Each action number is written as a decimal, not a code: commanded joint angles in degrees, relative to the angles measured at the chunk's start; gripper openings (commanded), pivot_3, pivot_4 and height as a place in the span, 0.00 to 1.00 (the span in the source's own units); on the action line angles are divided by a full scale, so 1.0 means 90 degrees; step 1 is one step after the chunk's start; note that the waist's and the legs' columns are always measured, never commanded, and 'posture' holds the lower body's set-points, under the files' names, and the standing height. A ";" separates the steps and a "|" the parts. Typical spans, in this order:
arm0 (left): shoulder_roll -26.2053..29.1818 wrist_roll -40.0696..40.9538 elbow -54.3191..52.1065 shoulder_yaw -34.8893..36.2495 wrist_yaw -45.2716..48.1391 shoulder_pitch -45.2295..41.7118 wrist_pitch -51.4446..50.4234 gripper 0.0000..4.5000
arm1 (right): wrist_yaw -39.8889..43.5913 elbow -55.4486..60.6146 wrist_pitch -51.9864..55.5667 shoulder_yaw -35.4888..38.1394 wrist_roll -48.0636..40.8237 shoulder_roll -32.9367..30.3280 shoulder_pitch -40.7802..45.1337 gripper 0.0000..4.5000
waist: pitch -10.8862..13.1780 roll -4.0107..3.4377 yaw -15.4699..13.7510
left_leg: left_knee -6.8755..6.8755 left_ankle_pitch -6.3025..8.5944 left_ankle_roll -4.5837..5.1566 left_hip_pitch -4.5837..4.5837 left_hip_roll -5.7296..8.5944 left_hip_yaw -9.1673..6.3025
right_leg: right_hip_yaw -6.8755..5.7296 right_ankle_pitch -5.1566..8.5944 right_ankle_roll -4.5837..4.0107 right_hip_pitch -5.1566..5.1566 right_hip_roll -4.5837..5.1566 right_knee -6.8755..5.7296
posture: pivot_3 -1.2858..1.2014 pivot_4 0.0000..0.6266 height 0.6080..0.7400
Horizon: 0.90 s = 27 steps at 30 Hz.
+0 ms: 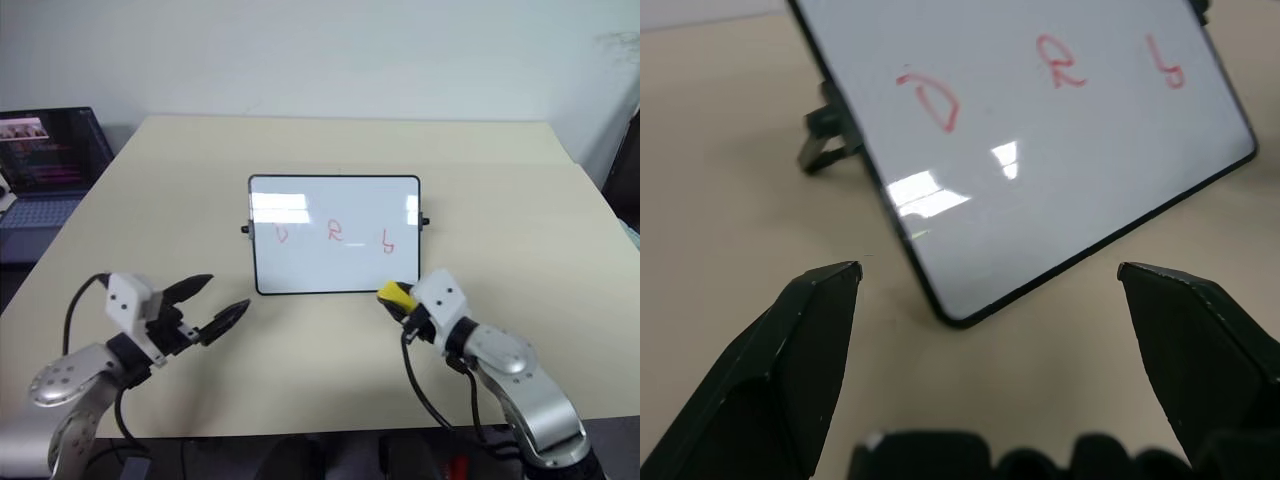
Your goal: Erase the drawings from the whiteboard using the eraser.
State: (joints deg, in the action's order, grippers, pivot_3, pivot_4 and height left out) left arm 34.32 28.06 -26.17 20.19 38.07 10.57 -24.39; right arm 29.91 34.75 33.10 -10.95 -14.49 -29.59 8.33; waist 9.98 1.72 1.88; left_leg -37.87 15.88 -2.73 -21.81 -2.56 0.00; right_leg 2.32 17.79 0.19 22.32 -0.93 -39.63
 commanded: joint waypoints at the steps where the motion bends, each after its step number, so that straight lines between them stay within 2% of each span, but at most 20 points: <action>1: 0.0294 0.0173 -0.0094 0.0342 0.0240 -0.0013 0.0054 1.00 | 0.0251 -0.0315 -0.0123 -0.0311 0.0164 0.0083 0.0827 0.26 | 0.0004 0.0007 -0.0004 | 0.0000 0.0000 0.0000 0.0000 0.0000 0.0000 | 0.0000 -0.0001 -0.0003 0.0001 0.0000 -0.0001 | 0.52 0.24 1.00; 6: 0.0607 -0.0064 0.0427 0.0120 0.0491 -0.0464 0.0248 1.00 | 0.0525 -0.1520 -0.0319 -0.1170 0.0841 0.0407 0.2368 0.26 | 0.0006 0.0010 -0.0013 | -0.0002 0.0000 0.0000 0.0001 0.0002 -0.0001 | -0.0003 -0.0005 -0.0009 0.0000 0.0001 -0.0001 | 0.52 0.24 1.00; 13: 0.0701 -0.0177 0.0919 -0.0113 0.0705 -0.1066 0.0395 1.00 | 0.0485 -0.3699 -0.0901 -0.1880 0.1736 0.1455 0.4110 0.26 | 0.0006 0.0013 0.0008 | 0.0002 0.0001 0.0001 -0.0015 0.0000 0.0000 | -0.0006 -0.0009 -0.0016 0.0017 0.0005 -0.0001 | 0.52 0.24 1.00; 19: 0.0682 -0.0150 0.0933 -0.0197 0.0873 -0.0961 0.0422 1.00 | 0.0220 -0.5349 -0.1636 -0.1963 0.2343 0.2281 0.5139 0.26 | 0.0006 0.0013 0.0016 | 0.0005 0.0004 0.0000 -0.0035 -0.0003 0.0006 | -0.0004 -0.0010 -0.0018 0.0044 0.0010 -0.0013 | 0.52 0.24 1.00; 23: 0.0615 -0.0159 0.0850 -0.0240 0.0842 -0.0895 0.0432 1.00 | -0.0115 -0.6259 -0.2219 -0.1896 0.2692 0.2605 0.5570 0.25 | 0.0005 0.0015 0.0016 | -0.0004 0.0003 -0.0002 -0.0076 -0.0003 0.0009 | -0.0002 -0.0011 -0.0020 0.0098 0.0012 -0.0042 | 0.52 0.24 1.00; 27: 0.0606 -0.0163 0.0768 -0.0347 0.0877 -0.0826 0.0428 1.00 | -0.0251 -0.7032 -0.2644 -0.1860 0.2880 0.2852 0.5816 0.25 | 0.0004 0.0016 0.0016 | -0.0007 0.0003 -0.0002 -0.0087 -0.0004 0.0009 | -0.0005 -0.0014 -0.0024 0.0105 0.0013 -0.0042 | 0.52 0.24 1.00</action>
State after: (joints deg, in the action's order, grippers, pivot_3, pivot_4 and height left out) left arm 39.86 26.53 -17.40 16.82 45.74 3.07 -21.69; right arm 28.05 -27.10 11.81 -28.79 10.52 -4.50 58.72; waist 10.02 1.86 2.03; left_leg -37.93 15.91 -2.74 -22.60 -2.59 0.08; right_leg 2.28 17.66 -0.03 23.27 -0.80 -40.00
